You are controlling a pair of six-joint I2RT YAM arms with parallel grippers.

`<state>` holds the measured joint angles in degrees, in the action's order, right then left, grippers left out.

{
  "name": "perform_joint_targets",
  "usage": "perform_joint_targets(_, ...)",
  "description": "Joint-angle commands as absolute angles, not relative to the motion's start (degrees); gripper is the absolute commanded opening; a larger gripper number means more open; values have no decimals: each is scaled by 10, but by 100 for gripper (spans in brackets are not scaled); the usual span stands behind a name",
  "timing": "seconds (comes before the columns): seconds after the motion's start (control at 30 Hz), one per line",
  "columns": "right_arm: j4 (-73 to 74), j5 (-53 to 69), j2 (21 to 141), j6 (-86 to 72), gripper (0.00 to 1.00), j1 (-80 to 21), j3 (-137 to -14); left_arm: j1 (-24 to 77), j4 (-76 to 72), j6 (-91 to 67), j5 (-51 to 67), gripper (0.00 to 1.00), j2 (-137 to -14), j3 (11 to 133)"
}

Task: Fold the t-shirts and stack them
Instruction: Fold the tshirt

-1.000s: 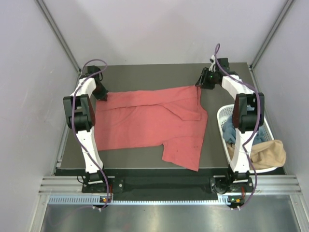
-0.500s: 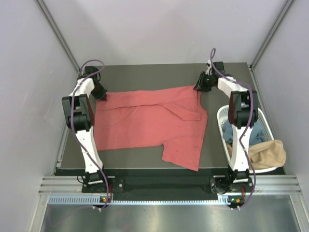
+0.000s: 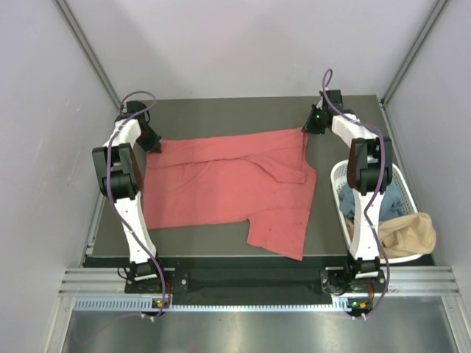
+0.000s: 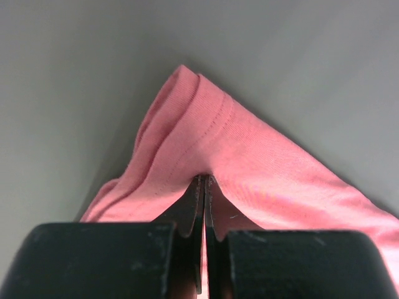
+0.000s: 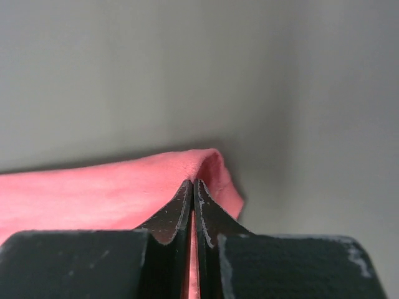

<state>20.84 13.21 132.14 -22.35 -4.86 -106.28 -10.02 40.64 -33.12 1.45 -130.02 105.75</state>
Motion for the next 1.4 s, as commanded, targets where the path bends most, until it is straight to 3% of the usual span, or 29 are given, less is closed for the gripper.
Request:
perform_joint_targets(0.0, 207, 56, 1308, -223, 0, -47, -1074, -118, 394, -327, -11, 0, -1334, 1062)
perform_joint_targets(0.17, 206, 86, 1337, -213, 0, -46, -1099, -119, 394, -327, -3, 0, -1343, 1068)
perform_joint_targets(0.37, 253, 80, 1346, -213, 16, -45, -1139, -118, 408, -321, -3, 1, -1332, 1079)
perform_joint_targets(0.4, 264, 70, 1341, -210, 27, -44, -1150, -118, 419, -319, -3, 4, -1328, 1087)
perform_joint_targets(0.5, 340, 41, 1324, -194, 45, -44, -1187, -118, 438, -320, -3, 21, -1310, 1092)
perform_joint_targets(0.57, 394, 25, 1299, -192, 50, -44, -1194, -117, 446, -323, 25, 31, -1286, 1085)
perform_joint_targets(0.7, 424, 29, 1212, -176, 59, -60, -1128, -108, 452, -327, 39, 38, -1235, 1032)
perform_joint_targets(0.87, 434, 44, 1130, -128, 60, -118, -1011, -90, 460, -327, 39, 37, -1162, 963)
perform_joint_targets(0.97, 416, 55, 1079, -115, 54, -150, -949, -66, 463, -326, 42, 35, -1116, 928)
perform_joint_targets(1.1, 370, 94, 1049, -109, 32, -213, -865, -13, 456, -334, 40, 34, -1045, 844)
perform_joint_targets(1.17, 353, 112, 1057, -116, 29, -228, -858, 19, 447, -343, 51, 34, -1028, 812)
perform_joint_targets(1.37, 341, 136, 1119, -130, 31, -265, -869, 66, 433, -359, 58, 32, -1008, 737)
